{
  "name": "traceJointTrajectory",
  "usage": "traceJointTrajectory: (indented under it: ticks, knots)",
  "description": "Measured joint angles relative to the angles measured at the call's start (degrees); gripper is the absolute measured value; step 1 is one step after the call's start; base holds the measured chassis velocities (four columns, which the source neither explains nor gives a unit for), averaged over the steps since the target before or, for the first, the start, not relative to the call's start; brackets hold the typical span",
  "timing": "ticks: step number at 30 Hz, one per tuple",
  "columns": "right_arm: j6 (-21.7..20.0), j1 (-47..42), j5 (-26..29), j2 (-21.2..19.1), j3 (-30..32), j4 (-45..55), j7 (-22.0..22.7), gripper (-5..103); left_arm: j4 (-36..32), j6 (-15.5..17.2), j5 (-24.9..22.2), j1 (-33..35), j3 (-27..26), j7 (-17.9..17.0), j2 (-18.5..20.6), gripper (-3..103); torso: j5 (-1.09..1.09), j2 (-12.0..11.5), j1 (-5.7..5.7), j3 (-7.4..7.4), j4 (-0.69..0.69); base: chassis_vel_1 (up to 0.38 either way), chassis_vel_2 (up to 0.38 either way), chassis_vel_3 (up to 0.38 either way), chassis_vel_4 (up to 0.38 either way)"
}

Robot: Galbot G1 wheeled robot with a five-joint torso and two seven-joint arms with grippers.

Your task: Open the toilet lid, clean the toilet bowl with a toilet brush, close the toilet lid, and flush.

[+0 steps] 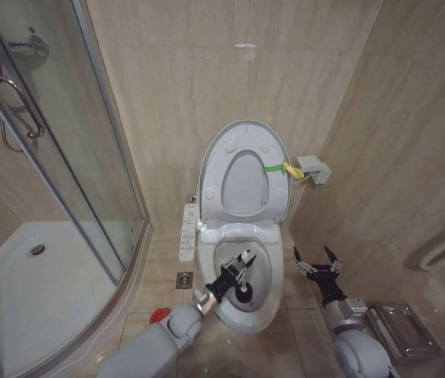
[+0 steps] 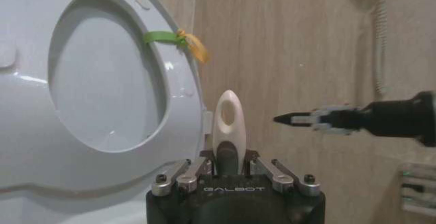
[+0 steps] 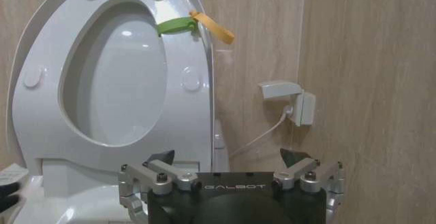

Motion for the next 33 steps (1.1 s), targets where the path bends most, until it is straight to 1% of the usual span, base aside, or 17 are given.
traceJointTrajectory:
  ticks: [2,6,8,10,11,13,17,19,21,22,24,26,28,30,33]
  knots:
    - [0.0,0.0,0.0,0.0,0.0,0.0,0.0,100,-2.2,0.1,0.2,1.6,-0.1,0.0,0.7,25,0.00,0.0,0.00,0.00,0.00,0.000,0.000,0.000,0.000]
    - [0.0,0.0,0.0,0.0,0.0,0.0,0.0,100,-1.6,-0.1,0.6,2.2,-0.8,0.7,0.9,25,0.00,0.0,0.00,0.00,0.00,0.000,0.000,0.000,0.000]
    - [0.0,0.0,0.0,0.0,0.0,0.0,0.0,100,1.4,-0.8,0.9,2.0,-2.0,1.6,0.4,25,0.01,0.0,0.00,0.00,0.00,0.000,0.000,0.000,0.000]
    - [0.0,0.0,0.0,0.0,0.0,0.0,0.0,100,2.1,-1.0,0.9,1.9,-2.2,1.8,0.3,25,0.01,0.0,0.00,0.00,0.00,0.000,0.000,0.000,0.000]
    - [0.0,0.0,0.0,0.0,0.0,0.0,0.0,100,4.7,-1.7,1.0,1.5,-3.2,2.2,-0.4,25,0.00,0.0,0.00,0.00,0.00,0.000,0.000,0.000,0.000]
    - [0.0,0.0,0.0,0.0,0.0,0.0,0.0,100,7.5,-2.6,1.0,1.0,-4.1,2.7,-1.1,25,0.00,0.0,0.00,0.01,0.00,0.000,0.000,0.000,0.000]
    - [0.0,0.0,0.0,0.0,0.0,0.0,0.0,100,8.9,-3.5,0.6,0.4,-4.9,3.1,-1.6,25,0.01,0.0,0.00,0.01,0.00,0.000,0.000,0.000,0.000]
    - [0.0,0.0,0.0,0.0,0.0,0.0,0.0,100,7.6,-3.5,0.0,0.4,-4.6,3.0,-1.5,25,0.01,0.0,0.01,0.01,0.00,0.000,0.000,0.000,0.000]
    - [0.0,0.0,0.0,0.0,0.0,0.0,0.0,100,4.1,-3.4,-0.9,0.4,-3.4,2.2,-1.1,25,0.01,0.0,0.00,0.01,-0.01,0.000,0.000,0.000,0.000]
    - [0.0,0.0,0.0,0.0,0.0,0.0,0.0,100,4.1,-3.4,-0.9,0.4,-3.4,2.2,-1.1,25,0.01,0.0,0.00,0.01,-0.01,0.000,0.000,0.000,0.000]
    - [0.0,0.0,0.0,0.0,0.0,0.0,0.0,100,0.4,-2.7,-1.3,1.2,-2.0,1.3,-0.4,25,0.01,0.0,0.00,0.01,-0.01,0.000,0.000,0.000,0.000]
    - [0.0,0.0,0.0,0.0,0.0,0.0,0.0,100,-0.9,-2.5,-1.3,1.6,-1.5,0.9,-0.2,25,0.01,0.0,0.00,0.01,-0.01,0.000,0.000,0.000,0.000]
    - [0.0,0.0,0.0,0.0,0.0,0.0,0.0,100,-4.6,-1.6,-1.3,3.2,-0.1,0.4,0.6,25,0.01,0.0,0.00,0.01,0.00,0.000,0.000,0.000,0.000]
    - [0.0,0.0,0.0,0.0,0.0,0.0,0.0,100,-6.2,-1.1,-1.0,4.1,0.5,0.4,1.1,25,0.01,0.0,0.00,0.01,0.00,0.000,0.000,0.000,0.000]
    - [0.0,0.0,0.0,0.0,0.0,0.0,0.0,100,-6.2,-1.0,-0.4,4.5,0.4,0.6,1.3,25,0.01,0.0,0.00,0.00,0.00,0.000,0.000,0.000,0.000]
